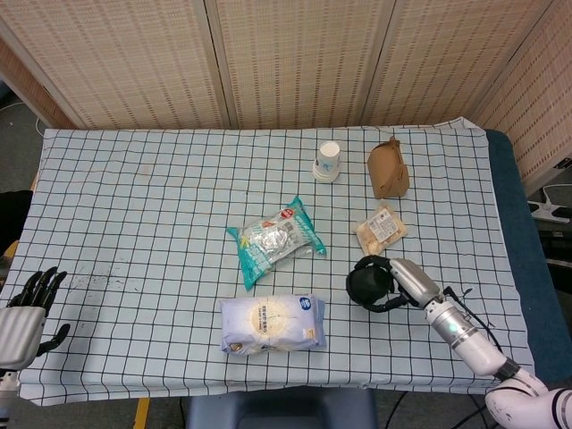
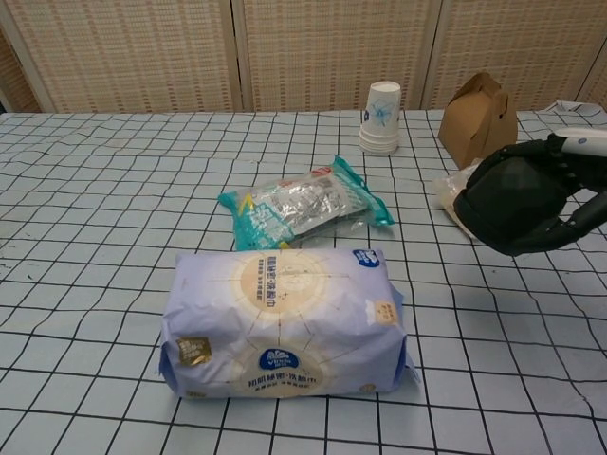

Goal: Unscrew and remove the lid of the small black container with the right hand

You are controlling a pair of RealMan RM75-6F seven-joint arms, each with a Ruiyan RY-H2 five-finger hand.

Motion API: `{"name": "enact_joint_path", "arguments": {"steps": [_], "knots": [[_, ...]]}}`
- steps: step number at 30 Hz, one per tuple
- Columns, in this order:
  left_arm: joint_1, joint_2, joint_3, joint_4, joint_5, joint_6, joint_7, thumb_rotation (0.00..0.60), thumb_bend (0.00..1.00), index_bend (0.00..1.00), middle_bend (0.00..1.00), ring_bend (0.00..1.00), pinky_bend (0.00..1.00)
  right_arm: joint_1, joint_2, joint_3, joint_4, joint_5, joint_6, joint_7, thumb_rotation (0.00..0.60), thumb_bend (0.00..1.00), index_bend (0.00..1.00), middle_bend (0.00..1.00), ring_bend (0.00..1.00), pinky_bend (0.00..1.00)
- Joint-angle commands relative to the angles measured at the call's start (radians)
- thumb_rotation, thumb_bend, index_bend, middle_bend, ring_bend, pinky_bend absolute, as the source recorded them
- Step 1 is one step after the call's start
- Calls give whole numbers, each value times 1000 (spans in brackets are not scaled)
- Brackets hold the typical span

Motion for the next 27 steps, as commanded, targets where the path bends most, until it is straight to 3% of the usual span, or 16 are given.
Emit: {"name": "enact_joint_path", "arguments": {"steps": [1,6,9,13,19,22,27], "knots": [[0,0,0,0,0,-1,1,600,306,41,0,0,334,-6,12,-6,43,136,-67,-693,600,191,555,588,516,667],[1,0,1,-2,0,0,2,600,306,41,0,0,334,-45,-73,14,57,257,80,-1077,600,191,557,588,516,667],[2,1,1,-2,2,3,0,600,306,41,0,0,334,-61,-121,22,90,261,159,-1188,600,193,557,588,516,667],[1,1,1,-1,2,2,-1,600,306,41,0,0,334,-76,-168,26,144,228,228,-1226,600,194,558,588,516,667],[1,0,1,0,3,3,-1,600,306,41,0,0,334,-72,-153,15,135,186,167,-1064,600,194,558,587,516,668],[1,0,1,0,3,4,-1,600,305,41,0,0,334,-61,-117,9,99,146,109,-891,600,194,558,587,516,668],[2,1,1,0,5,5,-2,600,305,41,0,0,334,-51,-95,-5,108,12,108,-540,600,194,558,587,517,668]]}}
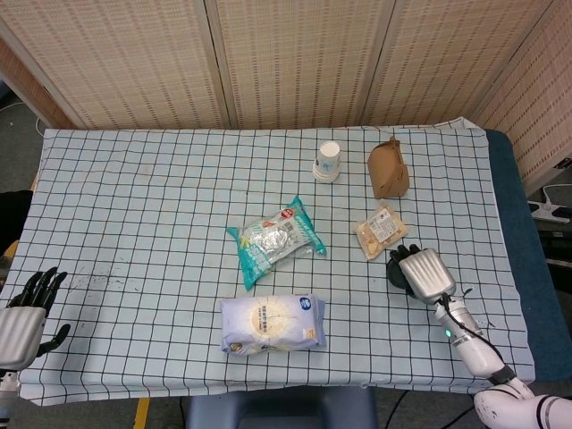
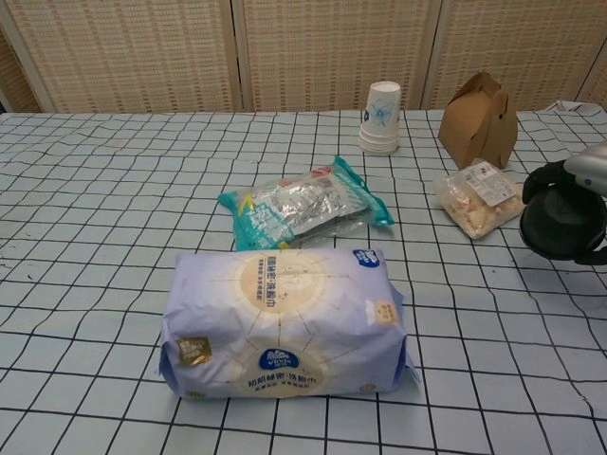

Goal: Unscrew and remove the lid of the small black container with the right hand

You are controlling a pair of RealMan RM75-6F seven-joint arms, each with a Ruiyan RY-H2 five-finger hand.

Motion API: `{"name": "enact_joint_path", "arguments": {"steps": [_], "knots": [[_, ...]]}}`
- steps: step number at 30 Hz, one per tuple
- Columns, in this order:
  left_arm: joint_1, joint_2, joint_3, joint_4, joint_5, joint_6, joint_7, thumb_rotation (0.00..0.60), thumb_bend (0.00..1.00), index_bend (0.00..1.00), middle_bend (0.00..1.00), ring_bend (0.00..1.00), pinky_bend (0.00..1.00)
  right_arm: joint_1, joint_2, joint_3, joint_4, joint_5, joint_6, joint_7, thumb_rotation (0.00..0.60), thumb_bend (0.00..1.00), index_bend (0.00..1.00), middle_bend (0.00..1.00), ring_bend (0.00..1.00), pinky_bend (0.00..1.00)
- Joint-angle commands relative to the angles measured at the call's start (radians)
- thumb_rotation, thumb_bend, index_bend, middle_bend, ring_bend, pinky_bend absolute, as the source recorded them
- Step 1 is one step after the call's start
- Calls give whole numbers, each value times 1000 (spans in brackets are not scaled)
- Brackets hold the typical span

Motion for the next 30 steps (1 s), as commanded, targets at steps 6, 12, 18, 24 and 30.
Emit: {"name": "enact_joint_path", "arguments": {"steps": [6,12,18,24,30], "knots": [[-1,0,0,1,-2,-4,1,600,305,41,0,0,334,18,57,-23,6,-182,-33,669,600,194,558,587,517,668],[-2,-1,0,0,-3,-7,2,600,305,41,0,0,335,12,28,-23,51,-88,-98,499,600,194,558,588,517,667],[-2,1,0,-1,-3,-6,-2,600,305,41,0,0,334,9,-40,-1,108,-18,-111,377,600,195,566,594,521,668],[0,2,0,0,-4,-4,-5,600,305,41,0,0,334,15,10,43,-38,-91,-19,422,600,235,578,600,527,678],[0,3,0,1,-2,-2,-7,600,305,41,0,0,335,1,43,44,-97,-175,65,437,600,242,587,607,534,682]]}}
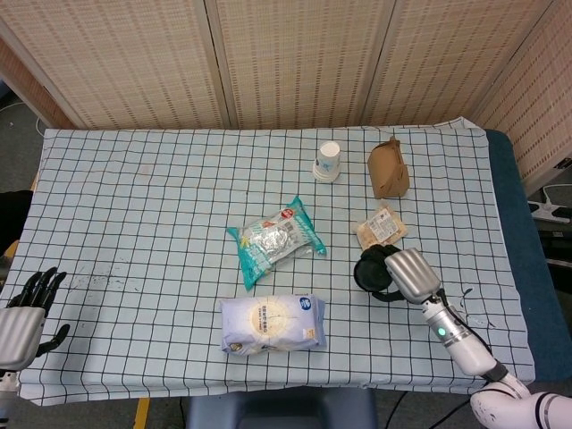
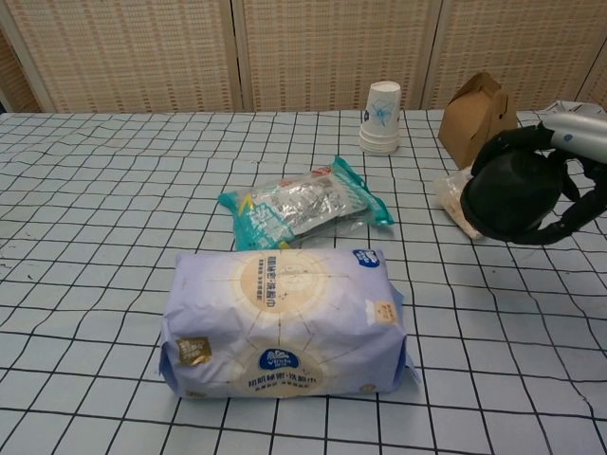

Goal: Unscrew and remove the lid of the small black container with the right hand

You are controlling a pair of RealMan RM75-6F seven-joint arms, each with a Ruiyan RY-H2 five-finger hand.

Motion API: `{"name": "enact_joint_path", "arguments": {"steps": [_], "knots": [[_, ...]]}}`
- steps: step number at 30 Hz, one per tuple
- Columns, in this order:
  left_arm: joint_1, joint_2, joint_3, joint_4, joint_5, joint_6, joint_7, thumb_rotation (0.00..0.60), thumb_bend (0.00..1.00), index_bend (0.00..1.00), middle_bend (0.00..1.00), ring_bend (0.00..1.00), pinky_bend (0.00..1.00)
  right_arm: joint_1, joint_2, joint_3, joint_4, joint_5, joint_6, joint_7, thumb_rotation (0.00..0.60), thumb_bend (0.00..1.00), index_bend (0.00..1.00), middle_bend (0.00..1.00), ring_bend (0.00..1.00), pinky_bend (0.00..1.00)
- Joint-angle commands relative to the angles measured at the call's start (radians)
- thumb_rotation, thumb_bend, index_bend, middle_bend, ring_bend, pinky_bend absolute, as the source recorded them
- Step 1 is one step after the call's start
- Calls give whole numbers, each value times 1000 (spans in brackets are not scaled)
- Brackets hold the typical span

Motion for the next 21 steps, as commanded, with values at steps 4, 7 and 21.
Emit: {"name": "enact_joint_path", "arguments": {"steps": [4,7,21], "knots": [[-1,-1,0,2,-2,-3,0,600,305,41,0,0,334,-7,0,-20,46,37,-57,-41,600,243,587,608,534,683],[-3,-1,0,1,0,-4,1,600,304,41,0,0,334,-2,-40,-23,132,106,-122,-68,600,243,587,608,534,683],[-2,-3,3,-4,0,-6,14,600,304,41,0,0,335,-24,48,36,-45,-14,58,51,600,252,590,610,535,683]]}}
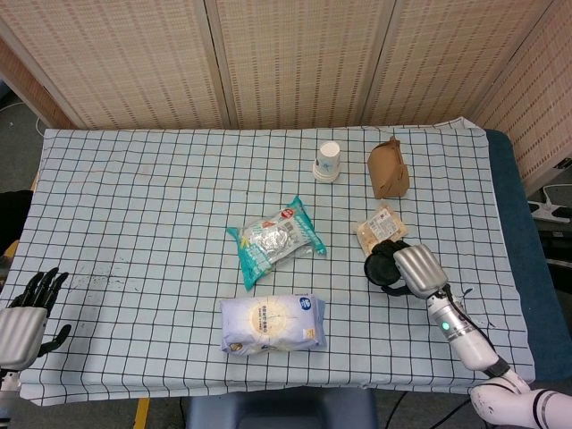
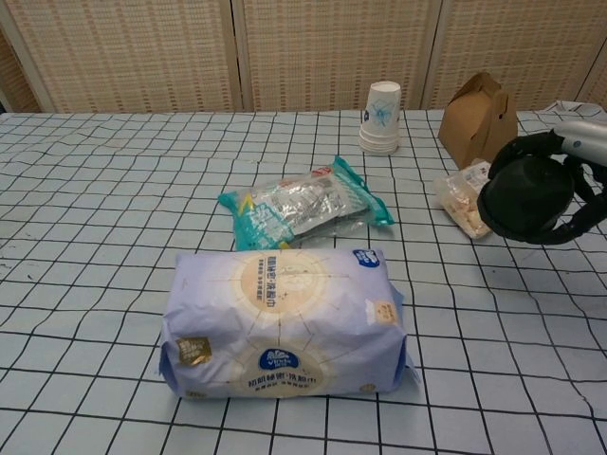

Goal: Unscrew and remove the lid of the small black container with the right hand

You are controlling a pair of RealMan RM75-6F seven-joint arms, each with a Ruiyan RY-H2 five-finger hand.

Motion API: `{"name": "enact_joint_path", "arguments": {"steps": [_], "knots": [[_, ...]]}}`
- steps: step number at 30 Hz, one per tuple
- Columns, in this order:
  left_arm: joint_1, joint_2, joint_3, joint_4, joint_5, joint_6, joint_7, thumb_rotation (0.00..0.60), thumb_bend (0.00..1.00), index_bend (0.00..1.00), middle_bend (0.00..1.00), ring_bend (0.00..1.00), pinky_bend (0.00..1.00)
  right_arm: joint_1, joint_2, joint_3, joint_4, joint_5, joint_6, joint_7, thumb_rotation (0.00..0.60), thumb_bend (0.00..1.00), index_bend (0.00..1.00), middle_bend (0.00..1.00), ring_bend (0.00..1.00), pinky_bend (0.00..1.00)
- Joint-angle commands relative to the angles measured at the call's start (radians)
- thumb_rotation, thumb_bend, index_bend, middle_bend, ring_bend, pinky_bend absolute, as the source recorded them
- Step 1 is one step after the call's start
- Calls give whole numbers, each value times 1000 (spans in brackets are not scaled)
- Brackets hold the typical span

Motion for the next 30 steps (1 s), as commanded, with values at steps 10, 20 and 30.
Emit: {"name": "enact_joint_path", "arguments": {"steps": [10,20,30], "knots": [[-5,-3,1,4,-1,-10,-1,600,305,41,0,0,334,-25,65,-12,-43,-9,7,37,600,252,590,610,535,683],[-5,-4,0,3,-6,-11,5,600,305,41,0,0,334,1,-97,-51,243,56,-159,107,600,252,590,610,534,683],[-7,-4,0,5,-6,-14,2,600,305,41,0,0,335,-2,-105,-66,279,27,-167,147,600,181,403,470,337,478]]}}
